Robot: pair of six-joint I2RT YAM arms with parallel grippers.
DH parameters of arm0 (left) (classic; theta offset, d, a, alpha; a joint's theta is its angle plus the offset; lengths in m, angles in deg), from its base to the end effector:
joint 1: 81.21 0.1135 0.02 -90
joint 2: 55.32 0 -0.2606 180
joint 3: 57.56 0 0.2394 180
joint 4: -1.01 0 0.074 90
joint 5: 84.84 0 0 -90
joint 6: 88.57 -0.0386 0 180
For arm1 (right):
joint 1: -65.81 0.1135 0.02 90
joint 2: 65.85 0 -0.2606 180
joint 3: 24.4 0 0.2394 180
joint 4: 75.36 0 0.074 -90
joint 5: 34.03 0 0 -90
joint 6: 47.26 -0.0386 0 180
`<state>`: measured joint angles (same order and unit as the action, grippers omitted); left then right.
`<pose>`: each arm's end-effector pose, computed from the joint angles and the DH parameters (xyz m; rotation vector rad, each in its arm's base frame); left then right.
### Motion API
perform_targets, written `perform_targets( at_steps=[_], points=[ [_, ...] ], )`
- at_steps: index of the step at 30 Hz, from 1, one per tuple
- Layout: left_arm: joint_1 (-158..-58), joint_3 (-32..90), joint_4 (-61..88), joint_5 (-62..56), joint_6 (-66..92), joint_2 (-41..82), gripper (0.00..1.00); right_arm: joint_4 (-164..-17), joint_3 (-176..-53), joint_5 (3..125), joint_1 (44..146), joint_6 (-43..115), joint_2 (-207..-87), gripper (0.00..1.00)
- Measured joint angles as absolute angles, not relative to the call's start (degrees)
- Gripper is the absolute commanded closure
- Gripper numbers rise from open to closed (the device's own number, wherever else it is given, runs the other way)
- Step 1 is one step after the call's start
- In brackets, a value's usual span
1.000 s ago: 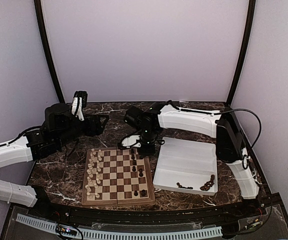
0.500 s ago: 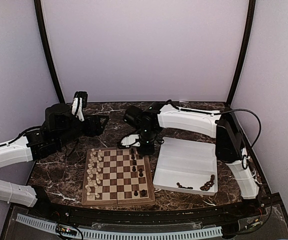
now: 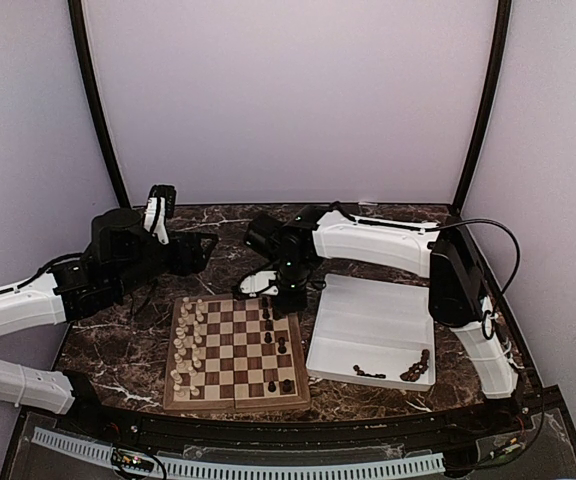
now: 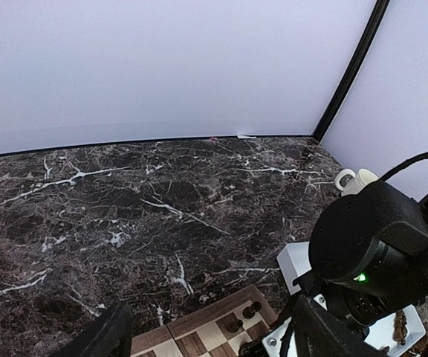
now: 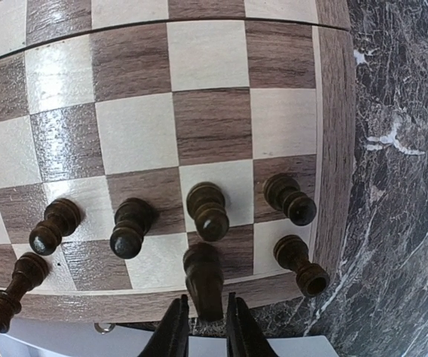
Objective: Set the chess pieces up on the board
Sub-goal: Place the knight at b8.
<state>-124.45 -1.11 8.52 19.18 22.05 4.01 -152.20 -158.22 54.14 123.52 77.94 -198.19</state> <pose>0.1782 -0.1547 0.3055 0.1698 1.7770 -0.5973 0.2485 0.3910 0.2034 -2.0868 1.9916 0.0271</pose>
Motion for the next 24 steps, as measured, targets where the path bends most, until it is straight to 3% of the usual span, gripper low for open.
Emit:
perform_targets(
  at_steps=[24],
  points=[
    [-124.45,-1.2,8.56,18.46,22.09,4.44,0.23,-151.98,-159.1,56.92,123.59,76.8,-198.19,0.79]
  ],
)
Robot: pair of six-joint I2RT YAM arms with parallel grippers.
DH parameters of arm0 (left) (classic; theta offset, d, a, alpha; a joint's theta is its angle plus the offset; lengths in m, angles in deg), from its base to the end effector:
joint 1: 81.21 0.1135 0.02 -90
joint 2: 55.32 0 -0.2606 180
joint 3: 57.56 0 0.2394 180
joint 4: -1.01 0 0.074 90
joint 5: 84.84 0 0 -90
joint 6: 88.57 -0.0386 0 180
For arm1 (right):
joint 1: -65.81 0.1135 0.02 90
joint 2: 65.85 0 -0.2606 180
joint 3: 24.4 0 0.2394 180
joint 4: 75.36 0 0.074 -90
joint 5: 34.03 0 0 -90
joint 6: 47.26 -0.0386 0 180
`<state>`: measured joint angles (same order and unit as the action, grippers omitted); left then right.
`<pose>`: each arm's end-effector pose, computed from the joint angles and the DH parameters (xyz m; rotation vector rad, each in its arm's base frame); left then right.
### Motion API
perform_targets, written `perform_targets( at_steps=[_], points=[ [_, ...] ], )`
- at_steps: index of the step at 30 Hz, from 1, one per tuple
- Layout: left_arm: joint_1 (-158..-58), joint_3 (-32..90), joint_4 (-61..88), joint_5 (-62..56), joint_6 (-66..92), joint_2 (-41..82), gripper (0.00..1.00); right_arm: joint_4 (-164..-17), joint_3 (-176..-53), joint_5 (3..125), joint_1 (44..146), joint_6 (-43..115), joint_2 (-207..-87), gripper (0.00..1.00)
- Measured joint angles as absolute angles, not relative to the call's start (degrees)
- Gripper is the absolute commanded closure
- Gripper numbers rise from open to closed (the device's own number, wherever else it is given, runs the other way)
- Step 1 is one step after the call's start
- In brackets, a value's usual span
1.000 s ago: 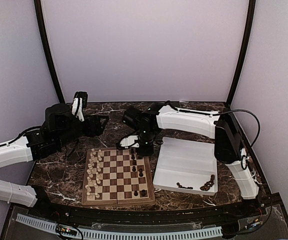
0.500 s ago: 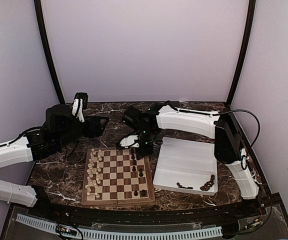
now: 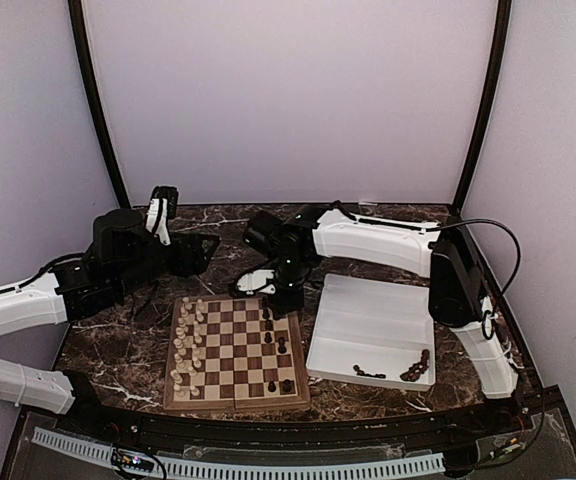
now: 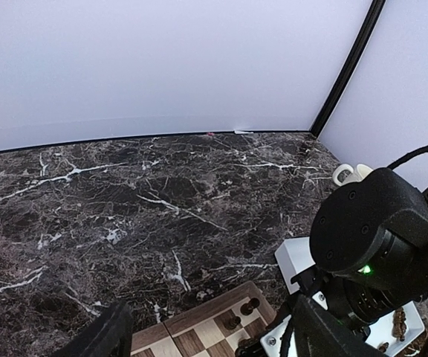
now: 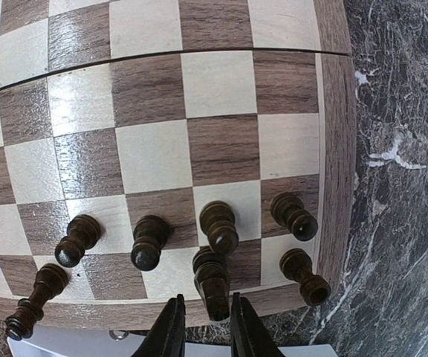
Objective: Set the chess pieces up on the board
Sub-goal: Place the knight at b8.
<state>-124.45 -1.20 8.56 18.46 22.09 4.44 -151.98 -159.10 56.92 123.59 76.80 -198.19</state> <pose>0.1789 -0.1561 0.3032 0.1814 1.7872 -0.6038 0.2475 0.3940 0.2076 -2.0671 1.9972 0.1050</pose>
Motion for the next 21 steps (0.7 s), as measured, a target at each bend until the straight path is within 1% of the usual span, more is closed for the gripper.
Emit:
perform_targets(
  at_steps=[4,9,14,21],
  points=[
    [-124.45,-1.22,8.56,18.17,22.25,4.55,0.23,-151.94,-159.12,57.77,123.59,76.56,-198.54,0.85],
    [-124.45,-1.55,8.56,18.04,22.53,4.58,0.23,-151.85,-159.27,58.21,123.56,76.52,-199.08,0.95],
    [-124.45,-1.68,8.54,18.0,22.68,4.64,0.23,-151.81,-159.38,58.58,123.56,76.35,-199.11,0.98],
    [-124.45,-1.97,8.37,17.8,22.86,5.01,0.23,-151.79,-159.38,57.64,123.39,76.39,-199.11,0.98]
  ],
)
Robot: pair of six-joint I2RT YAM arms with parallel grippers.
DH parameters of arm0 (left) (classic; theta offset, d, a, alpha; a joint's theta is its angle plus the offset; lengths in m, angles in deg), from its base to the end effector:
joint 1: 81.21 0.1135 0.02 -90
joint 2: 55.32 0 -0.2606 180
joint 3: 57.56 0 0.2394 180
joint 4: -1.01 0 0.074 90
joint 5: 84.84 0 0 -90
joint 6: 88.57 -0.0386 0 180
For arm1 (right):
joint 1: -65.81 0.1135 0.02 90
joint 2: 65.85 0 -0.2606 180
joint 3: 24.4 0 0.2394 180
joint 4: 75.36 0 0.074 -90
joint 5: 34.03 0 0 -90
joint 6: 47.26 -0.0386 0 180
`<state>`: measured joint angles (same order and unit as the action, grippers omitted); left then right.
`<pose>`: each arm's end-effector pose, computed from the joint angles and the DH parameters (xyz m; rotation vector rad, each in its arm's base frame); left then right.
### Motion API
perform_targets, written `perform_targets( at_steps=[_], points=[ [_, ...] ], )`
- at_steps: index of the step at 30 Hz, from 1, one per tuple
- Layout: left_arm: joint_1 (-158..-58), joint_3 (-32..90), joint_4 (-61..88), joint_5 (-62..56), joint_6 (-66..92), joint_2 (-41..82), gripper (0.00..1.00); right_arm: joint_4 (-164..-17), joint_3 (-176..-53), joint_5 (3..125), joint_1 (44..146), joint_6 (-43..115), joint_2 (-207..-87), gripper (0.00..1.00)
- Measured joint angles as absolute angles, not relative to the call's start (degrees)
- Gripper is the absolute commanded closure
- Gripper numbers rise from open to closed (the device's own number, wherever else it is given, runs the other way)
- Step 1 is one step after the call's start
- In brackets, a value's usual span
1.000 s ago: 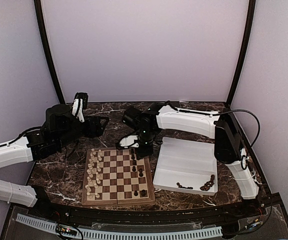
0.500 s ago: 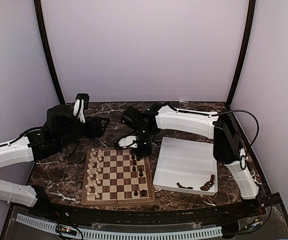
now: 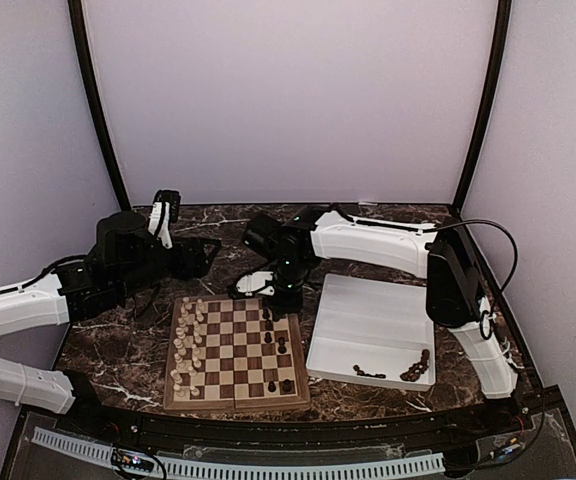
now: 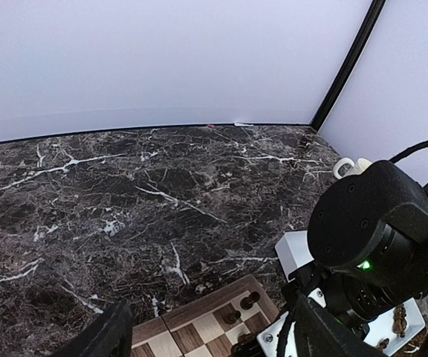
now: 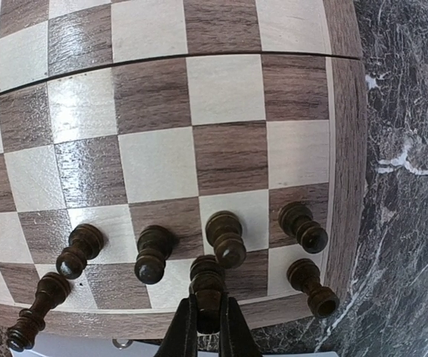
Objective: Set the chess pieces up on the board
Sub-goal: Place the knight at b8.
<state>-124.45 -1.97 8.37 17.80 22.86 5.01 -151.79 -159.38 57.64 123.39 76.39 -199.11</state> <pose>0.1797 -0.1574 0.2967 0.1835 1.8095 -0.6137 0.2497 0.3953 0.2019 -2.0651 2.0133 0.1214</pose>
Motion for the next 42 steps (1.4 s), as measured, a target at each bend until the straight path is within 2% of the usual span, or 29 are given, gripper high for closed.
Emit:
perform_targets(
  at_steps=[22,29,42],
  points=[
    [-124.45,-1.99,7.91,16.95,23.05,5.84,0.23,-150.93,-158.9,55.87,122.73,76.39,-198.93,0.98],
    [-124.45,-1.99,7.84,16.69,23.05,6.32,0.23,-150.87,-158.83,55.89,122.73,76.37,-198.91,0.94],
    [-124.45,-2.07,7.45,16.64,23.05,6.5,0.23,-150.41,-158.22,55.83,122.73,76.35,-198.56,0.95]
  ],
)
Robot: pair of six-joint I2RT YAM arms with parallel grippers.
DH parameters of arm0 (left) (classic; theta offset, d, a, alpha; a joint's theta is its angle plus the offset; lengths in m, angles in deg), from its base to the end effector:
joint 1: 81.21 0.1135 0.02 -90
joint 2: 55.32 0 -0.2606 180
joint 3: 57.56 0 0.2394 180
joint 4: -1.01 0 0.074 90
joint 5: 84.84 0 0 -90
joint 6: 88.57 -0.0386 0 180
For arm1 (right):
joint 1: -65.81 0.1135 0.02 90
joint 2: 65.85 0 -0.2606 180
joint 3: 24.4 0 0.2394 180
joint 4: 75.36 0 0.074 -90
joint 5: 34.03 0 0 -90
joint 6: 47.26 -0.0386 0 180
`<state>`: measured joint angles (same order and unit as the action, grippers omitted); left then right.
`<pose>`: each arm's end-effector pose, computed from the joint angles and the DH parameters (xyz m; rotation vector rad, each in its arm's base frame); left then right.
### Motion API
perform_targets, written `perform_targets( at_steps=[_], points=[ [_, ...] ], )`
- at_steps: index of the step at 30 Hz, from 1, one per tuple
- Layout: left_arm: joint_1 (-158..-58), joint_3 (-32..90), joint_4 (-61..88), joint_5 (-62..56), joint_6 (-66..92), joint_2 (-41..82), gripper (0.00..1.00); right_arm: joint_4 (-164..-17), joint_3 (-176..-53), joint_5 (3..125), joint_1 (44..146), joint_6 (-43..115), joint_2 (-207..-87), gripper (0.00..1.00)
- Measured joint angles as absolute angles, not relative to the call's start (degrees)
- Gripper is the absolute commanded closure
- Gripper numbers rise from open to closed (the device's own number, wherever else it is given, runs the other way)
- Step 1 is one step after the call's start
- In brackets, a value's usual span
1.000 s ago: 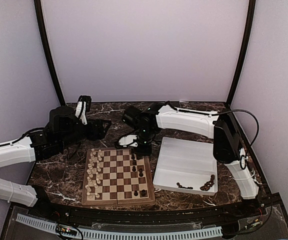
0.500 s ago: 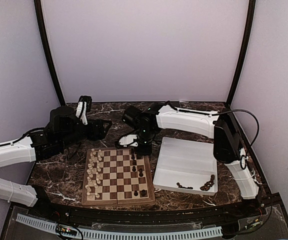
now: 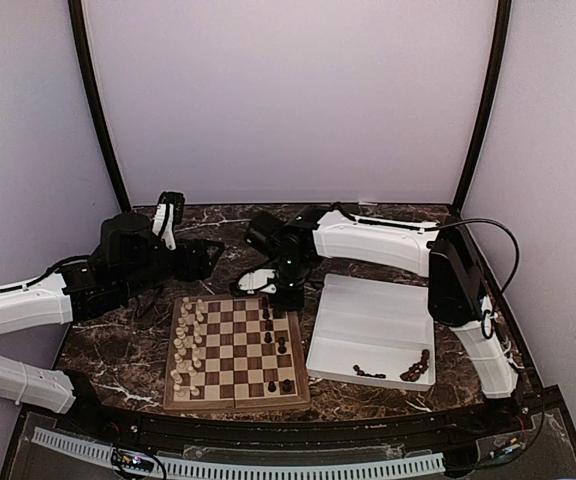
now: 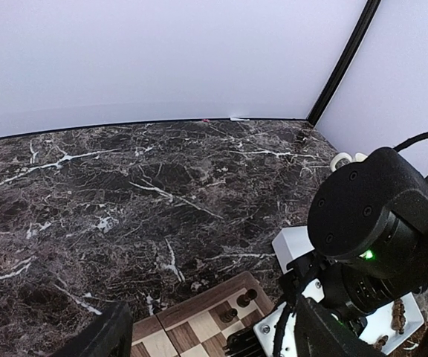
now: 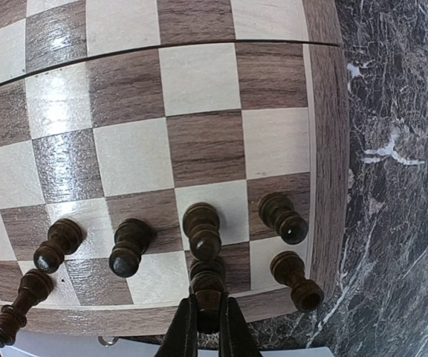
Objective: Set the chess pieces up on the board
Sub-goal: Place the knight at b8, then pick up the king from the storage box.
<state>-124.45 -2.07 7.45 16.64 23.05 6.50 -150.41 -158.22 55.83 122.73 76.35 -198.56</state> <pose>0.1830 -0.1615 0.2921 0.1987 1.8229 -0.6278 0.2551 0.3915 0.2014 -2.0353 2.0172 0.0782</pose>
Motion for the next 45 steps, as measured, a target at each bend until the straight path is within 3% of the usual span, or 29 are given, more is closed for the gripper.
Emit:
perform_targets(
  at_steps=[6,11,20,25,33,38,45],
  points=[
    [-124.45,-2.16,7.43,16.56,23.05,6.5,0.23,-150.26,-158.02,55.67,122.73,76.35,-198.45,0.94],
    [-124.45,-2.18,7.43,16.53,23.08,6.52,0.23,-150.26,-158.02,55.63,122.71,76.37,-198.43,0.78],
    [-124.45,-2.16,7.49,16.51,22.77,6.52,0.23,-150.85,-155.14,57.51,122.14,76.5,-194.54,0.72],
    [-124.45,-1.16,7.99,14.96,20.8,7.02,0.24,-149.08,-141.5,61.92,120.11,76.8,-180.09,0.7],
    [-124.45,6.1,8.37,6.02,16.54,14.11,0.28,-147.87,-106.42,62.25,114.12,84.24,-151.81,0.77],
    [-124.58,10.51,8.45,0.97,15.56,20.9,0.31,-148.2,-93.59,59.69,113.57,87.62,-147.44,0.79],
    [-125.22,14.08,8.37,-2.0,15.73,24.53,0.33,-146.26,-84.94,56.31,113.07,91.23,-146.76,0.78]
  ],
)
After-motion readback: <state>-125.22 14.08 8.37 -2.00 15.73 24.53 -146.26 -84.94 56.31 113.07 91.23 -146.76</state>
